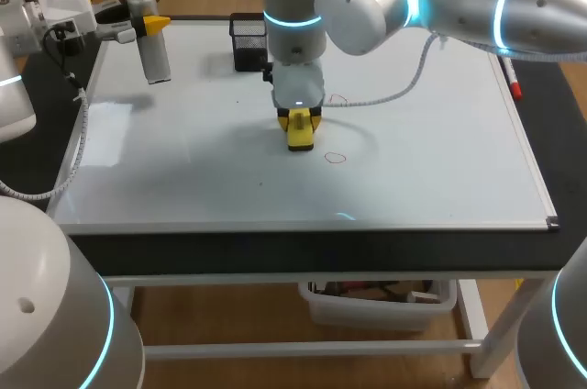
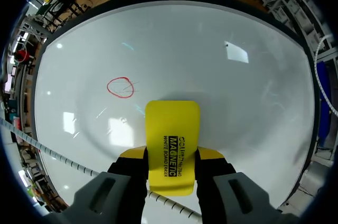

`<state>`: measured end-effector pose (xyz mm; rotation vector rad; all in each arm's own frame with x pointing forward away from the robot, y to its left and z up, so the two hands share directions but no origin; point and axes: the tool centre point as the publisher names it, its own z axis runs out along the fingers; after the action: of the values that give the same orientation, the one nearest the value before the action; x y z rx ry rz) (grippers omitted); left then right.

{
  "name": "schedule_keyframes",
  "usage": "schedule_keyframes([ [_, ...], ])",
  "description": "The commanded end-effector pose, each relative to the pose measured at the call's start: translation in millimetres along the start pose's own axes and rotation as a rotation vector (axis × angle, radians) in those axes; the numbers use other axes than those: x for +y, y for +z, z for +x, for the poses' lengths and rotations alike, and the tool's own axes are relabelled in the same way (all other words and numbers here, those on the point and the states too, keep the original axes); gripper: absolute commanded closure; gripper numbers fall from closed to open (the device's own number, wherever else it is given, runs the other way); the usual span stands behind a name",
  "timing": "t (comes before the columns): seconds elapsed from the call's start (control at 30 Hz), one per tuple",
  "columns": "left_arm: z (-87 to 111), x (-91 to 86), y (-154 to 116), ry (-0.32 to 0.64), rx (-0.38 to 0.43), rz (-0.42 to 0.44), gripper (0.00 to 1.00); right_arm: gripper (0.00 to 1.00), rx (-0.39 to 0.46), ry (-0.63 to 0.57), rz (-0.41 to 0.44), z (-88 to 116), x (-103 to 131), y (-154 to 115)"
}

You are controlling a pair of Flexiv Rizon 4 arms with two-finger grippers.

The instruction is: Pick up the inspection probe, press it on each red-marked spot on the whiteboard one by one, put down the probe, pick up the eraser, and wipe off all the red marks.

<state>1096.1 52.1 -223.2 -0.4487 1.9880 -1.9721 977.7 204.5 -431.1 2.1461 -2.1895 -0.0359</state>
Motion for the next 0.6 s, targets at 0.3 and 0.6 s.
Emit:
schedule_keyframes([
  [0.3,0.2,-0.1,0,0.002,0.0,0.003,1.0,1.0,0.0,0.03,0.011,23,-1,-1],
  [0.6,0.2,-0.1,0,0.002,0.0,0.003,1.0,1.0,-0.009,0.049,0.03,35,-2,-13],
])
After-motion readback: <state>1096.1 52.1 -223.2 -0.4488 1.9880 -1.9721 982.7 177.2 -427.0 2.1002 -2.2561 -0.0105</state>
